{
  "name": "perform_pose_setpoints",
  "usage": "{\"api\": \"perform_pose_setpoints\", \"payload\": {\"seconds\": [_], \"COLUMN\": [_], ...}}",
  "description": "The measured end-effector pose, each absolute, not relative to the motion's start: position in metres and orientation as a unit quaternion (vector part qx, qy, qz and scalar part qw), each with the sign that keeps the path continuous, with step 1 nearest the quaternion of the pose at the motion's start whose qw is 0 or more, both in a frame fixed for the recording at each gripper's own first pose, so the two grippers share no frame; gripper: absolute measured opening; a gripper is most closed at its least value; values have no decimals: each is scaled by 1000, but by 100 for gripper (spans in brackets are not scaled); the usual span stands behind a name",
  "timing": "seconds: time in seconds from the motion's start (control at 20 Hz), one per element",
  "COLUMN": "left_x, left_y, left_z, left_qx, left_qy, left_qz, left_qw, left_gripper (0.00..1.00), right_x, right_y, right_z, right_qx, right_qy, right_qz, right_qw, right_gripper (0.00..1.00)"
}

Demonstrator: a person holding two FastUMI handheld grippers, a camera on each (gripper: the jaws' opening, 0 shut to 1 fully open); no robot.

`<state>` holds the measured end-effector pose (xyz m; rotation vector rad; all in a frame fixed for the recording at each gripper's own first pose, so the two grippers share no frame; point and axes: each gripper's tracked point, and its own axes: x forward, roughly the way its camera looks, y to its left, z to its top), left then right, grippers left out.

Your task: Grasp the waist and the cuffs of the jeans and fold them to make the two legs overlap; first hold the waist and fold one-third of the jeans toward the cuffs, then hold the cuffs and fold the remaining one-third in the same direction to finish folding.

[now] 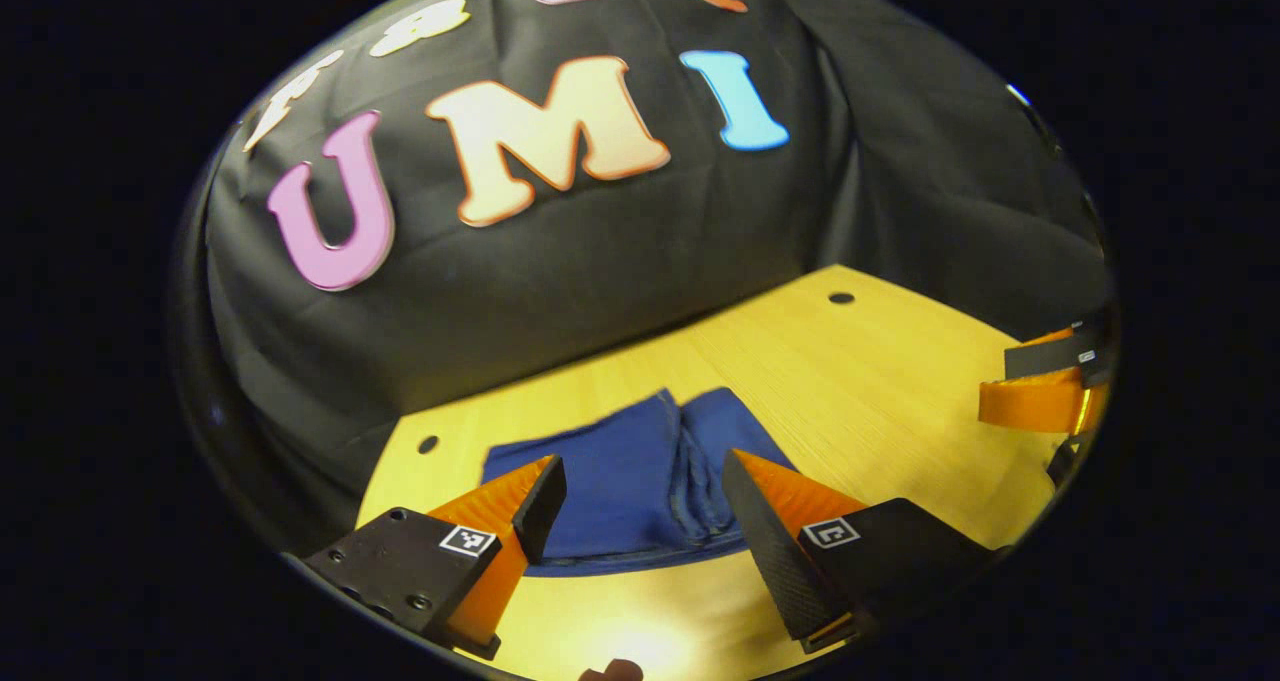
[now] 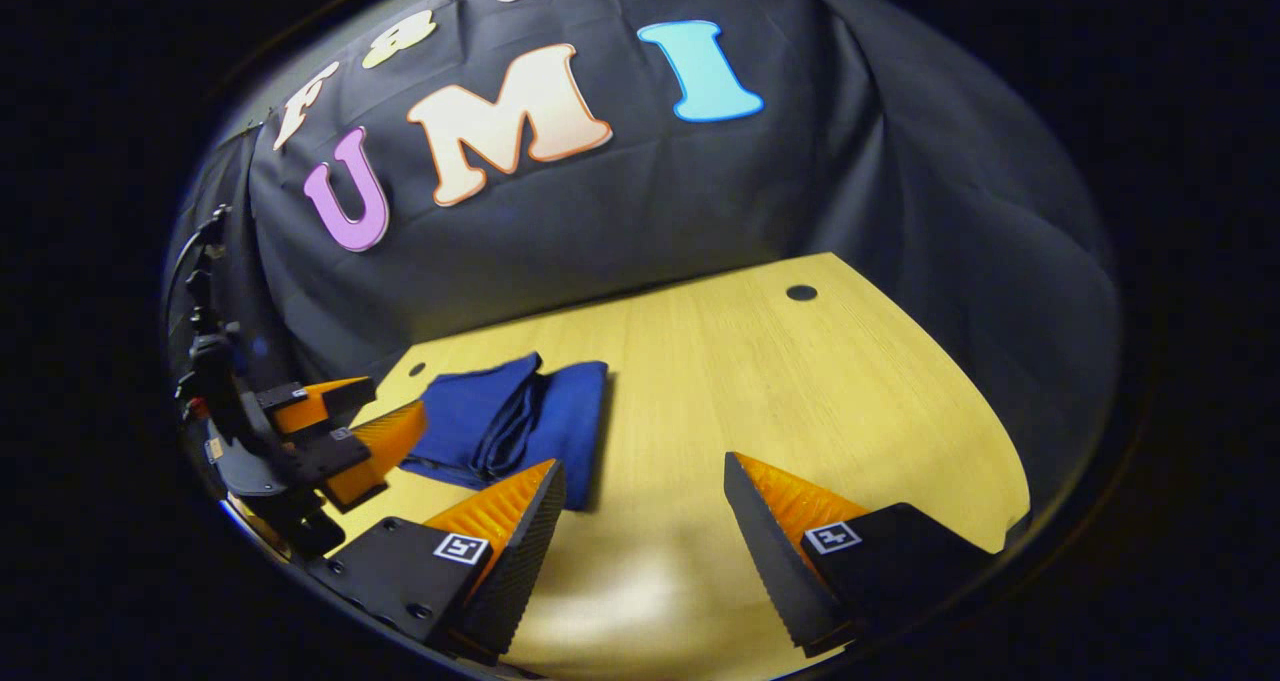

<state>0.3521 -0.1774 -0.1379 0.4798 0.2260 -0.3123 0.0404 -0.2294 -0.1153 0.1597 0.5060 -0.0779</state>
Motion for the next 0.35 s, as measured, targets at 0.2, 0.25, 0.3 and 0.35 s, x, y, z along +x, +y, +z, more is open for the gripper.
{"api": "perform_pose_setpoints", "payload": {"seconds": [0.2,0.25,0.3,0.35], "left_x": [348,347,345,344], "left_y": [-101,-88,-77,-68], "left_z": [-112,-109,-109,-109], "left_qx": [203,192,184,177], "left_qy": [109,108,109,108], "left_qz": [-107,-100,-97,-95], "left_qw": [967,970,972,974], "left_gripper": [95,95,95,96], "right_x": [53,54,53,52], "right_y": [-169,-159,-148,-140], "right_z": [-80,-75,-71,-66], "right_qx": [111,108,104,97], "right_qy": [177,168,160,151], "right_qz": [-16,-13,-9,-7], "right_qw": [978,980,982,984], "right_gripper": [98,98,98,98]}}
